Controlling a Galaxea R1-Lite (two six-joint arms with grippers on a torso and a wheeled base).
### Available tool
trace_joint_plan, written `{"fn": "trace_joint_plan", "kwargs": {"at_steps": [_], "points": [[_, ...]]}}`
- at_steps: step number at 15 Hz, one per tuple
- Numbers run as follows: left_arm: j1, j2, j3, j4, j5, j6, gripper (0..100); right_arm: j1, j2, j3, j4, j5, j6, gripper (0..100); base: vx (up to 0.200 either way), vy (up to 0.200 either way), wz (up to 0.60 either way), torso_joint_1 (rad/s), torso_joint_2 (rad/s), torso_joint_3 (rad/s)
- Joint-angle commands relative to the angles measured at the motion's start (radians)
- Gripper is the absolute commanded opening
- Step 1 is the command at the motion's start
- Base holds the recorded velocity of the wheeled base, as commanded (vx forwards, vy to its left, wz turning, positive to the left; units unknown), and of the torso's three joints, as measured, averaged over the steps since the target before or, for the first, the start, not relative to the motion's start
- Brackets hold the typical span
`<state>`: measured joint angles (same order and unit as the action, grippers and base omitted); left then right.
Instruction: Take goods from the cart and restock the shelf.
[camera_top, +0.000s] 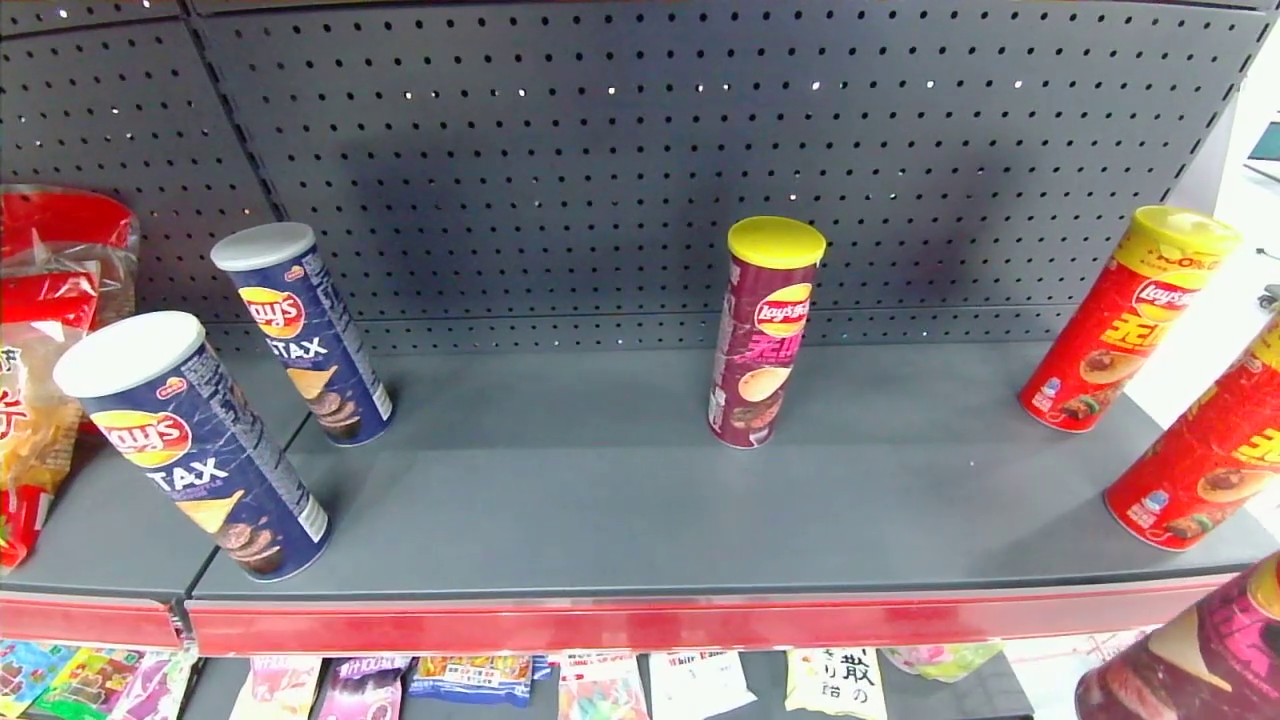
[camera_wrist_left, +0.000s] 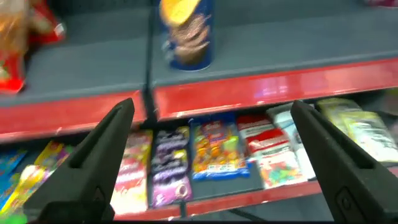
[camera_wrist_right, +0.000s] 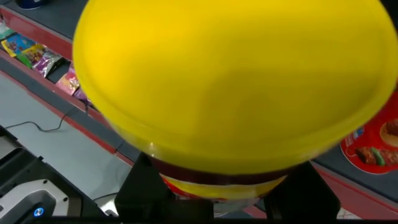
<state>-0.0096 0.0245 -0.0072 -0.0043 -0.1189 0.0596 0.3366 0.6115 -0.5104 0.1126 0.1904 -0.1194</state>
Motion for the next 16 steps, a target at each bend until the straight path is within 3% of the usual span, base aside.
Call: {"fn": "trace_joint_plan", "kwargs": {"at_steps": [1, 2, 4, 5, 6, 7, 10, 12, 13, 16], "points": [[-0.012, 0.054, -0.074, -0.010, -0.051, -0.010, 100, 0.007, 0.047, -0.002, -0.008, 0.000, 0.000, 0, 0.000, 0.000, 0.00, 0.000, 0.00, 0.000], [-0.029, 0.362, -0.349, -0.010, -0.099, -0.053, 100, 0.007, 0.079, -0.005, -0.034, 0.000, 0.000, 0, 0.000, 0.000, 0.00, 0.000, 0.00, 0.000], [-0.133, 0.509, -0.405, -0.010, -0.341, 0.066, 100, 0.007, 0.102, -0.013, -0.054, 0.003, -0.003, 0, 0.000, 0.000, 0.00, 0.000, 0.00, 0.000], [-0.147, 0.568, -0.410, -0.011, -0.387, 0.092, 100, 0.009, 0.108, -0.017, -0.060, 0.003, -0.003, 0, 0.000, 0.000, 0.00, 0.000, 0.00, 0.000], [-0.158, 0.658, -0.439, -0.022, -0.401, 0.105, 100, 0.009, 0.114, -0.019, -0.062, 0.003, -0.003, 0, 0.000, 0.000, 0.00, 0.000, 0.00, 0.000], [-0.202, 0.789, -0.502, -0.066, -0.412, 0.117, 100, 0.009, 0.123, -0.026, -0.062, 0.003, -0.003, 0, 0.000, 0.000, 0.00, 0.000, 0.00, 0.000], [-0.380, 1.169, -0.685, -0.232, -0.415, 0.117, 100, 0.009, 0.137, -0.030, -0.062, 0.001, -0.003, 0, 0.000, 0.000, 0.00, 0.000, 0.00, 0.000], [-0.458, 1.330, -0.780, -0.273, -0.418, 0.117, 100, 0.009, 0.140, -0.031, -0.062, 0.001, -0.002, 0, 0.000, 0.000, 0.00, 0.000, 0.00, 0.000], [-0.523, 1.444, -0.878, -0.283, -0.412, 0.115, 100, 0.007, 0.139, -0.031, -0.063, 0.001, -0.002, 0, 0.000, 0.000, 0.00, 0.000, 0.00, 0.000], [-0.566, 1.620, -1.065, -0.284, -0.409, 0.117, 100, 0.007, 0.137, -0.033, -0.063, 0.000, -0.002, 0, 0.000, 0.000, 0.00, 0.000, 0.00, 0.000]]}}
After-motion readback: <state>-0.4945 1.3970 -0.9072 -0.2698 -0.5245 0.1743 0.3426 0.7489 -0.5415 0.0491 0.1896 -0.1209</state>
